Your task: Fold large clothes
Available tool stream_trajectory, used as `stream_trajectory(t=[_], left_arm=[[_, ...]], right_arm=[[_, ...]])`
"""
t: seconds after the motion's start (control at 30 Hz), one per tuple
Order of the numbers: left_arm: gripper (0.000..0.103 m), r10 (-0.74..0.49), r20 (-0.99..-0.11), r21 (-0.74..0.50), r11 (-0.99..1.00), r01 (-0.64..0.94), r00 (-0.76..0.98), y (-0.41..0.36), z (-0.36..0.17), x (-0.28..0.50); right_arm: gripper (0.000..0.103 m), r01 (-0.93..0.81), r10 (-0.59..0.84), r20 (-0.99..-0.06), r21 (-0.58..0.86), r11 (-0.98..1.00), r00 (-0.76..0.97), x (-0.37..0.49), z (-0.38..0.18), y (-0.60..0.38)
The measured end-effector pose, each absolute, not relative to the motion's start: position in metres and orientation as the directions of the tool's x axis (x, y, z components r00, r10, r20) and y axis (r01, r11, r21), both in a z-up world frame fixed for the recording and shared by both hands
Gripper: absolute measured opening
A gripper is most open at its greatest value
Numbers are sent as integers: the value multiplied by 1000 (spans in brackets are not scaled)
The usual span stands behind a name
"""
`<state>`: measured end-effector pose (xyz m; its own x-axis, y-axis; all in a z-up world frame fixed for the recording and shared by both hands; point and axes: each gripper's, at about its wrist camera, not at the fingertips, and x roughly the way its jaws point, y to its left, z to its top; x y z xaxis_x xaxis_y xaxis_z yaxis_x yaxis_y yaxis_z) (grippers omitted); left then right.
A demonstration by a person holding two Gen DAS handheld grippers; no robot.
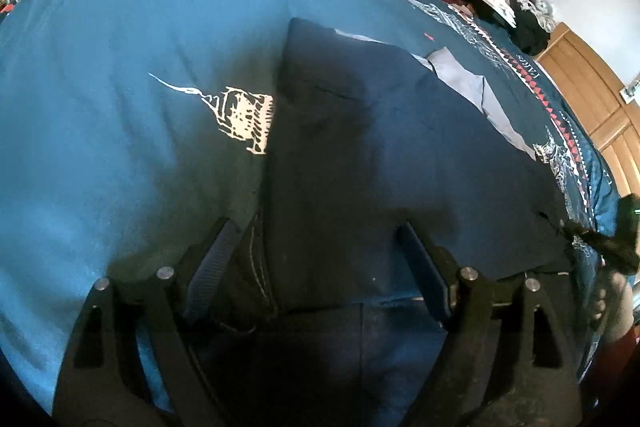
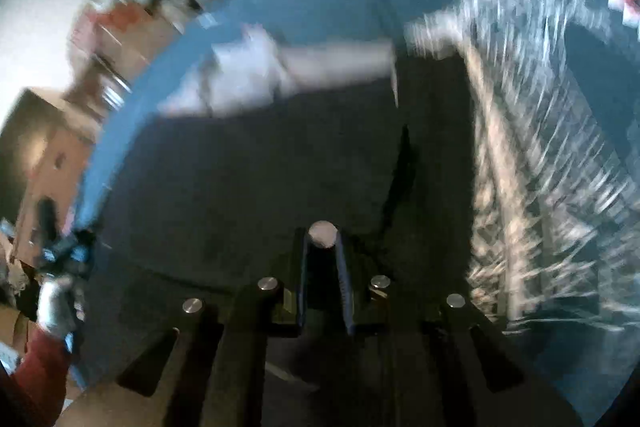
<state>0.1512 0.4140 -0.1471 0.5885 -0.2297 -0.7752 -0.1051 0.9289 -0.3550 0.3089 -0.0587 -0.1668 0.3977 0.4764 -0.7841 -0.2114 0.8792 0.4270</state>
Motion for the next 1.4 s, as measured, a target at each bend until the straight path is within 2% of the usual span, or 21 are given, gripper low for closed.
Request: stream_trajectory(t=[0.07, 0.1, 0.17, 0.27, 0.37, 0.43, 0.5, 0.57, 0.6, 0.67, 0.7, 0.73, 0.77, 0.87, 0.97, 1.0, 1.1, 1.13, 1.2, 1.27, 1.4], left_arm=[[82, -215, -782, -346, 931, -120, 585, 413, -144, 151], [77, -188, -793, -331, 932, -151, 580, 412, -135, 150], [77, -204, -763, -335, 937, -104, 613, 403, -116, 132], [86, -223, -728, -303, 953, -12, 649, 373, -99, 128], [91, -223, -761, -271, 962, 14, 609, 354, -121, 140], [91, -201, -808, -266, 963, -40, 554, 357, -146, 150], [88, -213, -791, -309, 948, -75, 573, 369, -141, 148], [85, -143, -797, -267, 955, -129, 587, 383, -134, 141], [85, -111, -801, -256, 952, -170, 588, 394, -133, 136], [85, -97, -802, -304, 916, -263, 589, 428, -137, 120], [80, -100, -793, -333, 897, -291, 601, 446, -137, 110], [69, -100, -788, -346, 888, -302, 607, 458, -135, 101], [66, -81, -788, -341, 882, -324, 610, 466, -131, 93], [79, 90, -800, -223, 873, -433, 594, 486, -117, 65], [79, 127, -785, -255, 826, -503, 606, 507, -107, 37], [79, 111, -778, -273, 827, -492, 618, 505, -104, 31], [80, -18, -752, -286, 909, -301, 659, 464, -91, 35], [80, -70, -760, -259, 945, -202, 646, 440, -90, 41], [80, -72, -808, -158, 983, -98, 585, 405, -100, 59], [80, -31, -845, -89, 993, -82, 534, 393, -116, 79], [72, 41, -848, -84, 974, -211, 528, 418, -141, 107]], right_arm=[[13, -183, 490, -766, 457, 870, 415, 308, -168, -65], [21, -183, 465, -767, 430, 884, 443, 303, -157, -65], [22, -241, 454, -735, 384, 891, 504, 289, -135, -60], [22, -300, 489, -709, 387, 872, 508, 275, -128, -44], [21, -321, 476, -758, 361, 876, 446, 278, -155, -24], [18, -308, 477, -762, 371, 876, 438, 280, -169, -24], [18, -288, 486, -760, 395, 873, 431, 279, -163, -30], [21, -290, 472, -760, 376, 880, 446, 271, -151, -34], [27, -287, 462, -762, 366, 885, 454, 266, -146, -37], [30, -277, 452, -759, 360, 891, 469, 250, -137, -48], [32, -271, 449, -757, 359, 893, 475, 242, -133, -54], [34, -265, 444, -757, 357, 896, 479, 235, -130, -59], [36, -253, 434, -761, 353, 901, 483, 222, -128, -68], [43, -220, 419, -770, 357, 908, 481, 186, -129, -88], [43, -187, 414, -775, 371, 910, 477, 152, -136, -103], [42, -178, 420, -774, 383, 906, 474, 145, -140, -106], [42, -154, 438, -763, 418, 895, 476, 133, -151, -111], [42, -147, 442, -760, 427, 892, 476, 131, -153, -112], [42, -139, 440, -761, 429, 892, 477, 134, -154, -111], [42, -140, 433, -763, 420, 896, 479, 137, -153, -108], [43, -138, 430, -767, 418, 898, 476, 143, -154, -105]])
